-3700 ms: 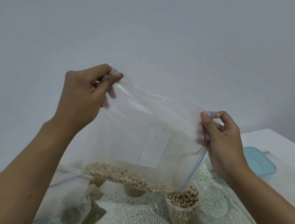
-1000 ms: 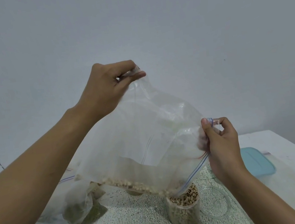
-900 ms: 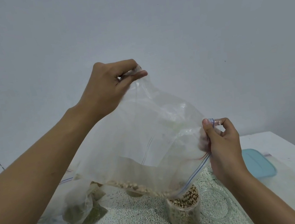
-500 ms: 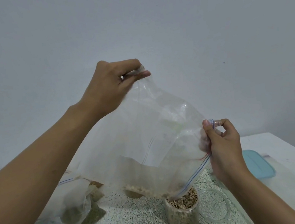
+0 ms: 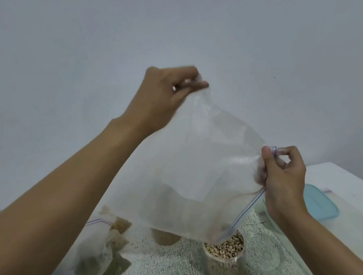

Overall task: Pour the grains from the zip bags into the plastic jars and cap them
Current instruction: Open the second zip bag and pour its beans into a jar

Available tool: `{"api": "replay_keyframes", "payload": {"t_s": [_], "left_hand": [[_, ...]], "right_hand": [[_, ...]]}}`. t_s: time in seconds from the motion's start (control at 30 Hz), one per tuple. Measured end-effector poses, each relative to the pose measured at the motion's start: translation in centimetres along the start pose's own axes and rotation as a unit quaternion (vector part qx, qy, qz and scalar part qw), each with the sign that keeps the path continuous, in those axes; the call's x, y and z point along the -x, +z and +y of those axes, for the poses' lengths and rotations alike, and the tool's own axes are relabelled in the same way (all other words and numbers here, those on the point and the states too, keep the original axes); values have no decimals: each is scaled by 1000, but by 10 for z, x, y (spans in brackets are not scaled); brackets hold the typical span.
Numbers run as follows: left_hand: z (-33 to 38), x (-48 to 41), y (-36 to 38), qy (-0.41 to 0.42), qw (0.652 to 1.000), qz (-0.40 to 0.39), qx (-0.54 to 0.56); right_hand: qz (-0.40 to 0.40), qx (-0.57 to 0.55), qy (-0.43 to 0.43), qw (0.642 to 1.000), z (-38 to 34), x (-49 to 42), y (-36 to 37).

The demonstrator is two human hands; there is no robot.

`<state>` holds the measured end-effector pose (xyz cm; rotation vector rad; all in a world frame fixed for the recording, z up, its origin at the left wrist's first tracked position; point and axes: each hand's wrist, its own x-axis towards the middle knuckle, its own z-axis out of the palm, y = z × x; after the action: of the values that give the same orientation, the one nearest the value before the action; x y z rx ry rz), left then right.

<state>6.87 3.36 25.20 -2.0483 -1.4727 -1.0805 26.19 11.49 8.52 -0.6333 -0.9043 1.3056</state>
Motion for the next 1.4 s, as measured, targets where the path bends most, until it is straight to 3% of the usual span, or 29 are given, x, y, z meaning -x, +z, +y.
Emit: {"api": "replay_keyframes", "payload": {"t_s": [0.23, 0.33, 0.43, 0.6, 0.73, 0.93, 1.13, 1.4], "left_hand": [[-3, 2, 8, 5, 1000, -18, 3], [-6, 7, 3, -34, 998, -2, 47], [-5, 13, -7, -104, 991, -51, 60], [-10, 31, -25, -273, 941, -140, 142], [-18, 65, -41, -330, 892, -169, 257], [-30, 122, -33, -323, 924, -159, 129], [-39, 159, -13, -374, 894, -240, 61], [-37, 168, 0, -303, 947, -35, 97]], "right_hand": [[15, 12, 7, 1000, 5, -3, -8], [15, 11, 7, 1000, 3, -5, -7], [11, 16, 13, 1000, 4, -6, -6], [-8, 19, 21, 1000, 10, -3, -3], [-15, 19, 25, 999, 12, -3, -1], [-25, 6, 35, 999, 15, -4, 1], [-21, -12, 44, 999, 12, -12, 0], [13, -10, 56, 998, 16, -21, -12]]}}
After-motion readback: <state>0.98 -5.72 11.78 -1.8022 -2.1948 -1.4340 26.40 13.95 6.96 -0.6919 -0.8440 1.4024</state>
